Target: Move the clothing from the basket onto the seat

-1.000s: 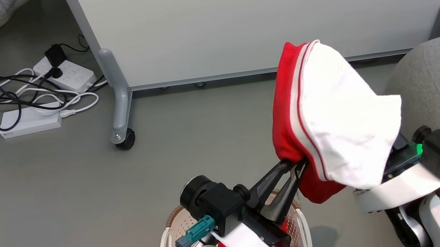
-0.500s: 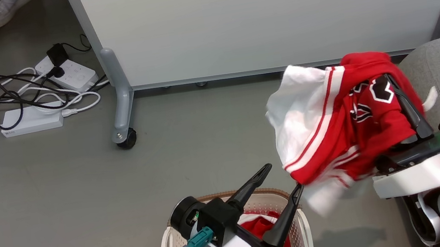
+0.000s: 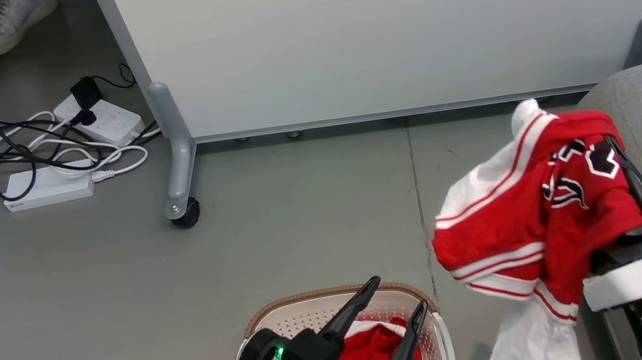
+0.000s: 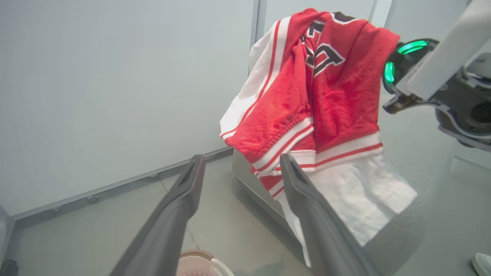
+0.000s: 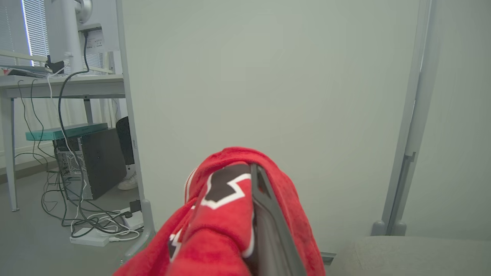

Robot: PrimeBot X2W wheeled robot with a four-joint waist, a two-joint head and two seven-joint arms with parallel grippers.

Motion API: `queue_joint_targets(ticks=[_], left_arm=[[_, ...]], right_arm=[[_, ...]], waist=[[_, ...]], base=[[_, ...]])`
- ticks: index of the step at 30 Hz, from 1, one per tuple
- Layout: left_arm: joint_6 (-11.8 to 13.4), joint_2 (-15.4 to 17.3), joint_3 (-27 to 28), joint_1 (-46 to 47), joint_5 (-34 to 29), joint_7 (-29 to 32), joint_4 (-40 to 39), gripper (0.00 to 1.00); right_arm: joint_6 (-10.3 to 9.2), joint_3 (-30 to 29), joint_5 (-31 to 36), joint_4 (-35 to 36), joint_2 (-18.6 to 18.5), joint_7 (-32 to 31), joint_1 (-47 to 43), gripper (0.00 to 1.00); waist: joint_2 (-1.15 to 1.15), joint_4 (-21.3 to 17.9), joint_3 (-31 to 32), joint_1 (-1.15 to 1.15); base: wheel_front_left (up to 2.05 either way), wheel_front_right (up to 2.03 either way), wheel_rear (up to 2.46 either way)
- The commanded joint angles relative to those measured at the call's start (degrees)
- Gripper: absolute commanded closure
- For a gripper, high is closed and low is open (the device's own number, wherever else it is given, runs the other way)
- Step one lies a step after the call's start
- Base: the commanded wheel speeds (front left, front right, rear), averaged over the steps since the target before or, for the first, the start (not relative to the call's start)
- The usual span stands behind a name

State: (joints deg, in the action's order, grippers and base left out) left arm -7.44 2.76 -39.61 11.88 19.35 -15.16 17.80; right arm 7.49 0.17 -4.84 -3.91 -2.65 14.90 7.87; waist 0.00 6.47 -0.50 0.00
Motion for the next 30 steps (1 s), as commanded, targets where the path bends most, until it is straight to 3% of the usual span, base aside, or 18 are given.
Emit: queue_joint_targets(ticks=[1,17,30], left_arm=[[-0.06,0.22,0.44,-0.74,-0.62,-0.13,-0.16,0.0],[-0.07,1.06,-0.59,-4.19,-2.65,-0.13,2.49,0.0],[-0.07,0.77,0.05,-3.68,-3.66,-0.13,3.07,0.0]], right_arm=[[0.0,-0.79,0.53,-0.37,-0.36,0.19,-0.97,1.0],[0.0,-5.4,-4.41,-8.35,-0.33,0.19,-5.58,1.0],[0.0,-5.79,-6.62,-10.2,-0.38,0.19,-4.78,1.0]], waist=[[0.0,-0.02,0.17,0.0],[0.0,-0.02,0.65,0.0],[0.0,0.36,0.28,0.0]], base=[[0.0,0.0,0.0],[0.0,0.0,0.0],[0.0,0.0,0.0]])
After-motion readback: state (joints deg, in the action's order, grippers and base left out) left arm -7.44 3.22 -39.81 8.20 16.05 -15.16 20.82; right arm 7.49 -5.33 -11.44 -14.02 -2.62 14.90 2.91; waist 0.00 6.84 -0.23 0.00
